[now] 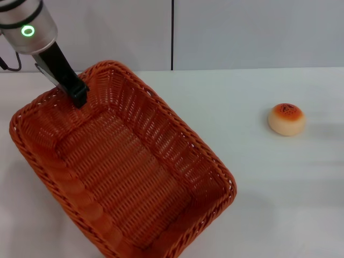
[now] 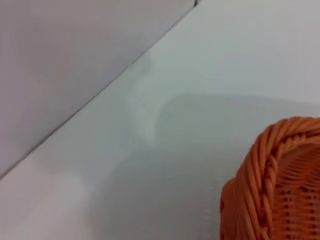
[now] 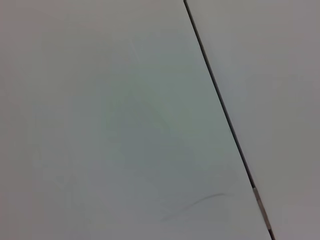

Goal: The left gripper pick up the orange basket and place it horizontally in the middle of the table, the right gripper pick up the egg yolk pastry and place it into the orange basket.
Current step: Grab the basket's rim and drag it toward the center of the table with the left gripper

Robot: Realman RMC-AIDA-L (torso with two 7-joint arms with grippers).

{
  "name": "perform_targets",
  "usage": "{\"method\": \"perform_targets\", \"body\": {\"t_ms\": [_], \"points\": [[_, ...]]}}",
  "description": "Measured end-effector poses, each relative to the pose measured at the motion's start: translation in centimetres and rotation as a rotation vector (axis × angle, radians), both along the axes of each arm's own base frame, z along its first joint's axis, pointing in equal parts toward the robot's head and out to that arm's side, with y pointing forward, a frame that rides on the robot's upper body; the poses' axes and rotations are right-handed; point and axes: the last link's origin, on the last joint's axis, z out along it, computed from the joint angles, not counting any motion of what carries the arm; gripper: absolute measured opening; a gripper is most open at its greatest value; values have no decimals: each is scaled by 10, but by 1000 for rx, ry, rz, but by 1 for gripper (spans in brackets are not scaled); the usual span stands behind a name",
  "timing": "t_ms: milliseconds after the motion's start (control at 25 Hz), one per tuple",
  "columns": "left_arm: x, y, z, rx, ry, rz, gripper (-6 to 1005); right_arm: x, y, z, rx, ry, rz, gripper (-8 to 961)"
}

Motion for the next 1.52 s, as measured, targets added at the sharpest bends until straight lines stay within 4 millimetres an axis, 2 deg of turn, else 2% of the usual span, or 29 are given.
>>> {"method": "perform_targets", "body": {"t_ms": [240,400,560,720,880,920,1040,1120,1360,1520], "points": [[0,4,5,66,-64,98,155,0,1,2,2,-10,4,602],[-4,11,17,127,-161,243,153,-1,4,1,-5,-12,0,602],[-6,14,24,171,-180,311,154,0,6,1,-8,-13,-6,602],[-21,14,36,237,-178,405,154,-2,6,1,-5,-12,6,602],[-33,10,39,250,-173,452,153,-3,6,1,-2,-12,13,602],[-41,6,39,249,-168,476,151,-4,6,2,-2,-12,15,602],[-43,5,39,249,-166,483,143,-4,6,2,-2,-12,16,603],[-54,-1,37,241,-163,520,138,-4,6,2,-1,-12,17,603],[-62,-9,27,215,-159,550,131,-4,6,2,-1,-12,17,603],[-58,-15,16,186,-167,552,130,-3,6,1,-3,-12,11,603]]}}
